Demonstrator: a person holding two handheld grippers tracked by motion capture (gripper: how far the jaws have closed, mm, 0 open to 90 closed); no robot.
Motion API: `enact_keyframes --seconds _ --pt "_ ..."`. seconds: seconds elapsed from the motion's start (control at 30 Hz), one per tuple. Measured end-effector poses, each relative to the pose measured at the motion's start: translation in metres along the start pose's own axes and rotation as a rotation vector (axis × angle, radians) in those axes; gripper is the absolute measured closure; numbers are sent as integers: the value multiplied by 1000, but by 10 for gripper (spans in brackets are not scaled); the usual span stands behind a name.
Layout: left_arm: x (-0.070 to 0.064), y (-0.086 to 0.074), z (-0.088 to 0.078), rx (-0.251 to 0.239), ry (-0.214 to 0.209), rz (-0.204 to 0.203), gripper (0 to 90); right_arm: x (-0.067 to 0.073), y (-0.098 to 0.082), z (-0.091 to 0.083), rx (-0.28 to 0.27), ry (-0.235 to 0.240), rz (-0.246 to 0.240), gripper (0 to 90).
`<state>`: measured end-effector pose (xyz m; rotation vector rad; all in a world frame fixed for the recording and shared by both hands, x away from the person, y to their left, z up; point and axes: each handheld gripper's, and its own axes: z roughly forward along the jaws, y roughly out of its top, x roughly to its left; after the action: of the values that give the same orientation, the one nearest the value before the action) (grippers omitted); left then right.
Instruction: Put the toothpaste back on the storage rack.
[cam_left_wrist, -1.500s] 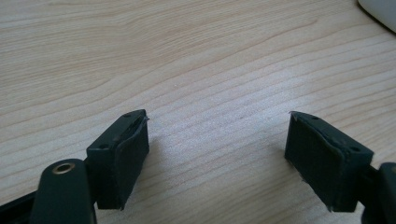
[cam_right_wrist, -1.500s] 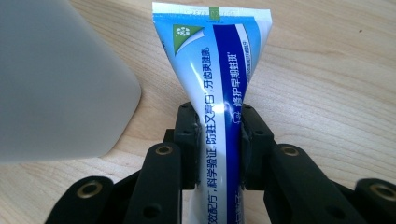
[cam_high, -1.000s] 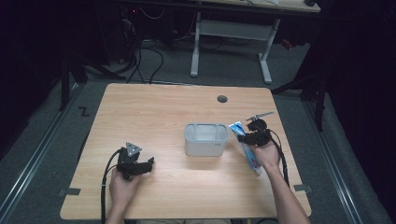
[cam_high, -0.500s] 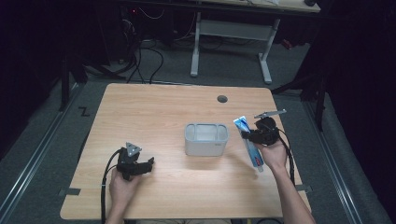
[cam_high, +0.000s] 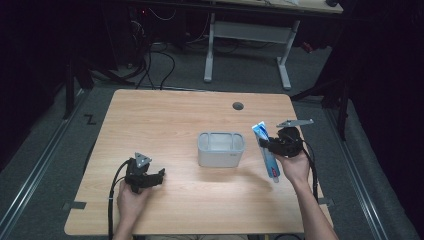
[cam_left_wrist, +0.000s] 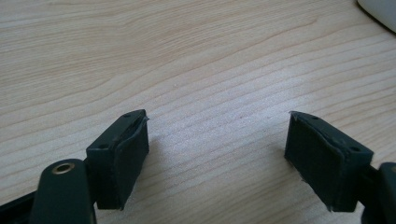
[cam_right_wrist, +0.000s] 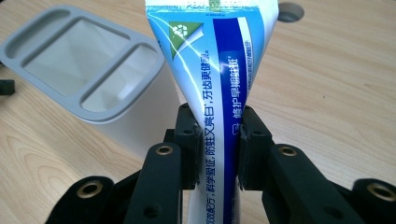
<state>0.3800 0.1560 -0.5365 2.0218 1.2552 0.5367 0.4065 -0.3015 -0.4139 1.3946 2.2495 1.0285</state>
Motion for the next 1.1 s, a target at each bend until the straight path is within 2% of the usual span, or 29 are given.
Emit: enact_keyframes --seconds 0.03,0.23,0.47,0.8,1.1 --pt "0 0 0 0 0 0 221 1 0 -3 -14 4 -6 738" --pt "0 0 0 0 1 0 220 2 2 -5 -14 17 -14 738" --pt "0 0 0 0 1 0 220 4 1 -9 -43 47 -3 738" --pt "0 0 0 0 1 0 221 19 12 -24 -84 79 -64 739" --pt "0 0 0 -2 -2 1 230 25 20 -32 -134 119 -67 738"
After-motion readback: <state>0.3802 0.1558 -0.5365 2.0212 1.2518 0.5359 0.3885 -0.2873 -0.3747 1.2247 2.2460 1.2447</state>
